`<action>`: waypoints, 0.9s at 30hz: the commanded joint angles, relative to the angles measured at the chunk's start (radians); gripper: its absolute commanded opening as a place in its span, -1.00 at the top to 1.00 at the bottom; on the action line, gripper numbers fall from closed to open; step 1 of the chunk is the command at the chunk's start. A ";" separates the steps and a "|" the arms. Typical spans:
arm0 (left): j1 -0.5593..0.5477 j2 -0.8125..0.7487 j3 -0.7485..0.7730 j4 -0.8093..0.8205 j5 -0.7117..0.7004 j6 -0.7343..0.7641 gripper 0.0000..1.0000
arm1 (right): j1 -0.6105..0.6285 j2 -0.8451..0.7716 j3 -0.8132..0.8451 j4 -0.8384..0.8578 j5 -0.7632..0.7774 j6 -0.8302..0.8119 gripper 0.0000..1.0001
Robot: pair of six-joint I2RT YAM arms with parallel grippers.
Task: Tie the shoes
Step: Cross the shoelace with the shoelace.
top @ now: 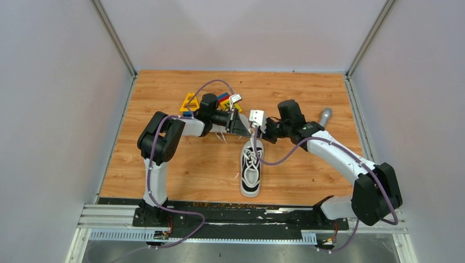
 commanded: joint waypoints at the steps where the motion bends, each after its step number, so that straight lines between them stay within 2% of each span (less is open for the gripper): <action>1: 0.004 -0.041 0.055 -0.234 -0.050 0.210 1.00 | 0.001 0.041 0.126 -0.235 0.018 -0.042 1.00; 8: 0.004 -0.065 0.126 -0.544 -0.120 0.481 1.00 | 0.002 0.170 0.333 -0.509 -0.015 -0.016 1.00; 12: 0.003 -0.067 0.144 -0.594 -0.117 0.504 1.00 | 0.001 0.279 0.462 -0.673 0.000 0.045 1.00; 17: 0.002 -0.077 0.104 -0.432 -0.073 0.406 1.00 | -0.015 0.428 0.641 -0.871 0.008 0.172 1.00; 19: 0.002 -0.079 0.081 -0.331 -0.053 0.335 1.00 | -0.024 0.513 0.725 -0.974 -0.008 0.210 1.00; 22: 0.002 -0.076 0.040 -0.092 -0.035 0.169 1.00 | -0.046 0.601 0.828 -1.110 -0.049 0.254 1.00; 24: 0.001 -0.072 0.021 -0.026 -0.032 0.110 1.00 | -0.058 0.634 0.890 -1.153 -0.057 0.273 1.00; 27: -0.005 -0.075 0.021 -0.022 -0.033 0.113 1.00 | -0.076 0.651 0.945 -1.181 -0.065 0.304 1.00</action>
